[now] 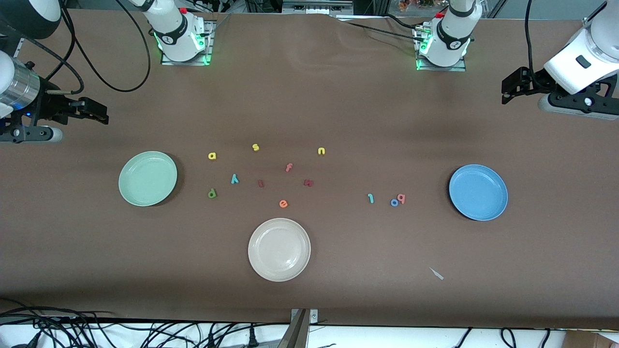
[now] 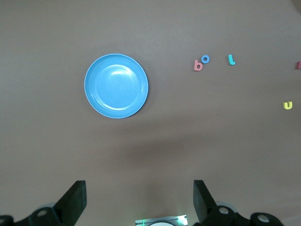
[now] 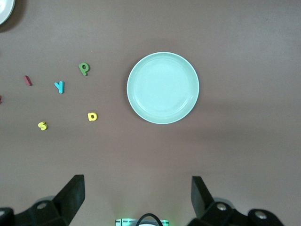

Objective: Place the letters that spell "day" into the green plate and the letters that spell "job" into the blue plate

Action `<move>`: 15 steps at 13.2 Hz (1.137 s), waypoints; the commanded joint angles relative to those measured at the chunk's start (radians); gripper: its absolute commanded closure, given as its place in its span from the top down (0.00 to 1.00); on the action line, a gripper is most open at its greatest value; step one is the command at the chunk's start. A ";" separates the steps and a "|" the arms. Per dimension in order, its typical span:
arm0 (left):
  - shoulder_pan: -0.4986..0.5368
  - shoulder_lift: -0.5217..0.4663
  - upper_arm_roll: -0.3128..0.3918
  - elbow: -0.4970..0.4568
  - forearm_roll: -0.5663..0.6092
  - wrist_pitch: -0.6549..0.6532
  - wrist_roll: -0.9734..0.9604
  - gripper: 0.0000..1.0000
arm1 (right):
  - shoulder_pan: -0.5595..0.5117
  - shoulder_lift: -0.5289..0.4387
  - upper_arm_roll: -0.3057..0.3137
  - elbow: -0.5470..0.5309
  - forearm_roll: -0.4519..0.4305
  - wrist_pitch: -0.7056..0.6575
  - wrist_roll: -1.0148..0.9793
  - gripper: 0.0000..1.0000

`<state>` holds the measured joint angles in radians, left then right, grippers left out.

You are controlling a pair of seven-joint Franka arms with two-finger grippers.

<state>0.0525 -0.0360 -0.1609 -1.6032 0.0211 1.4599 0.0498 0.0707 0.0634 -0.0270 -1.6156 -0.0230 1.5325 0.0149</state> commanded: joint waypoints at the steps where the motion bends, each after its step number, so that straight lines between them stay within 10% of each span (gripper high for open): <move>1: 0.000 -0.004 -0.005 0.016 0.017 -0.019 -0.007 1.00 | 0.000 -0.007 -0.001 -0.006 -0.003 -0.008 -0.013 1.00; 15: 0.067 0.010 0.023 0.017 0.013 -0.016 0.007 1.00 | 0.000 -0.007 -0.001 -0.007 -0.003 -0.008 -0.013 1.00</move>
<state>0.1023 -0.0344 -0.1395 -1.6028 0.0211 1.4598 0.0506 0.0708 0.0636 -0.0270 -1.6159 -0.0230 1.5324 0.0149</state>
